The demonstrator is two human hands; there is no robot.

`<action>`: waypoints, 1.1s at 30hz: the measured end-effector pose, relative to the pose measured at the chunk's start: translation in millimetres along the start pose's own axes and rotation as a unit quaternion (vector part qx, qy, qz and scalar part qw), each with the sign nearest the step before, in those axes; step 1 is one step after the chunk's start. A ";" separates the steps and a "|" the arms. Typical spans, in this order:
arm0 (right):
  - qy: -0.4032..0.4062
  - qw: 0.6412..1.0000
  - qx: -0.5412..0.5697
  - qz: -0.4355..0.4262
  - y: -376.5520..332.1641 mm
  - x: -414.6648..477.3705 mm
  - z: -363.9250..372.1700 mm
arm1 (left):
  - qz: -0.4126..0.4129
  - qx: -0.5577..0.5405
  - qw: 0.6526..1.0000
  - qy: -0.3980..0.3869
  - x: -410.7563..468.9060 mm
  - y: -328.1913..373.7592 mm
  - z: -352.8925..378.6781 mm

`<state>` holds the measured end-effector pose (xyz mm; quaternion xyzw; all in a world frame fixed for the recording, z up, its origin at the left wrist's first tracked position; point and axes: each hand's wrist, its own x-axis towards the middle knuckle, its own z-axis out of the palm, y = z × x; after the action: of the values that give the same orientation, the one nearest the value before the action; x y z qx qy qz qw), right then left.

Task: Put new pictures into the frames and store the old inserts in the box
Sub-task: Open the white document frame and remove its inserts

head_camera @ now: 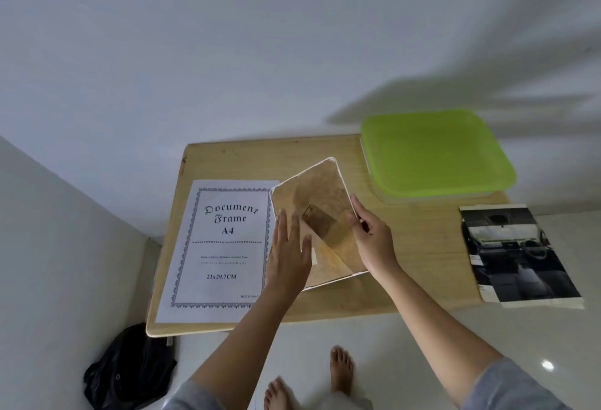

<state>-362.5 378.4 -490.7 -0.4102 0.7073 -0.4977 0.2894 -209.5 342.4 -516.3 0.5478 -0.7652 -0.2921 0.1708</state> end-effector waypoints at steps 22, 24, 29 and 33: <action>0.062 0.890 -0.266 -0.366 -75.6 -33.9 36.5 | -0.020 -0.282 0.950 0.133 36.3 68.6 -110.4; 0.047 0.895 -0.262 -0.357 -75.2 -39.7 45.5 | -0.025 -0.279 0.948 0.151 35.1 60.2 -114.8; -0.038 0.923 -0.167 -0.344 -79.7 -45.4 53.9 | -0.054 -0.327 0.924 0.190 34.0 35.6 -130.9; -0.010 0.943 -0.118 -0.311 -82.5 -36.2 46.0 | -0.100 -0.391 0.891 0.210 35.2 14.0 -147.1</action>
<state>-282.8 374.6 -428.5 -0.6458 0.5952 -0.4719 0.0774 -146.3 274.3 -396.0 0.5591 -0.4765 -0.4616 0.4973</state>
